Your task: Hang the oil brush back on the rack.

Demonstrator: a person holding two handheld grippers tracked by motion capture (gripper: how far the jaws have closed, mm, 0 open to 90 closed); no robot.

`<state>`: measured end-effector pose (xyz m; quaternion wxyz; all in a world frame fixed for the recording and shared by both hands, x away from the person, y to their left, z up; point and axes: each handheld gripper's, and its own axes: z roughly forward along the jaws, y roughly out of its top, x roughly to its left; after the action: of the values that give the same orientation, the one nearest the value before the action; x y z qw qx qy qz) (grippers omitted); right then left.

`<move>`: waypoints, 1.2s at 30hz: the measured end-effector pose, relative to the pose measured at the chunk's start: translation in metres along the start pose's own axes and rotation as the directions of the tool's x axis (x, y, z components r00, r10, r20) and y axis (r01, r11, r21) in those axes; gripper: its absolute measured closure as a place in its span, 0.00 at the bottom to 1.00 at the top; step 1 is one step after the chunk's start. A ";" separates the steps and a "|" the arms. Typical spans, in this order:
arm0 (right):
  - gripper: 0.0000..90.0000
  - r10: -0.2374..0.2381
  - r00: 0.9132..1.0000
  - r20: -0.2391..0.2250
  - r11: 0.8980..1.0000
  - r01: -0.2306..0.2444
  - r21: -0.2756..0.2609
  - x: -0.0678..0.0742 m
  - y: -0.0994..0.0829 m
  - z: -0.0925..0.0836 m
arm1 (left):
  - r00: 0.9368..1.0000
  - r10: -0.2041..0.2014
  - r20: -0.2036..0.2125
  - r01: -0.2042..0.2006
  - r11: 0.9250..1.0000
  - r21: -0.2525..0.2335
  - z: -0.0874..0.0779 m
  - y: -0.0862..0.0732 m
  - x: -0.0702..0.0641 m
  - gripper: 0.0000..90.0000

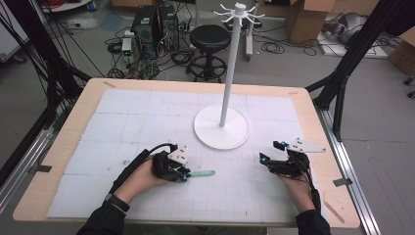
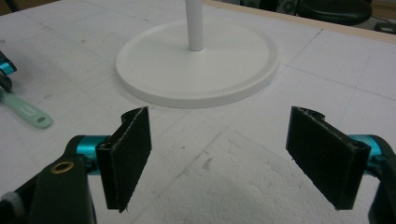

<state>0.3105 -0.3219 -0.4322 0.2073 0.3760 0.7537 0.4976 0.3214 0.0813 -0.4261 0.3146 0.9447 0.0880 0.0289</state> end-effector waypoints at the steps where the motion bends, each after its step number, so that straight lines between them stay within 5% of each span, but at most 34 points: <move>1: 0.24 0.004 1.000 -0.001 1.000 -0.004 -0.001 0.000 0.000 0.000 | 1.000 -0.001 0.003 0.001 1.000 0.012 0.001 0.002 0.000 0.86; 23: 0.24 0.012 1.000 -0.008 1.000 -0.012 -0.006 -0.001 0.001 0.000 | 0.999 -0.024 0.022 0.023 0.998 0.066 -0.001 0.006 0.001 0.88; 30: 0.24 0.007 1.000 -0.005 1.000 -0.007 -0.007 -0.001 0.001 -0.002 | 0.997 -0.028 0.068 0.023 0.998 0.065 0.000 0.006 0.001 0.72; 36: 0.24 0.005 1.000 -0.005 1.000 -0.005 -0.008 0.000 0.001 0.000 | 0.998 -0.033 0.052 0.030 0.997 0.064 0.001 0.006 0.004 0.84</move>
<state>0.3107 -0.3220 -0.4311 0.2055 0.3759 0.7514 0.5019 0.3264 0.0771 -0.4230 0.2870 0.9531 0.0955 -0.0039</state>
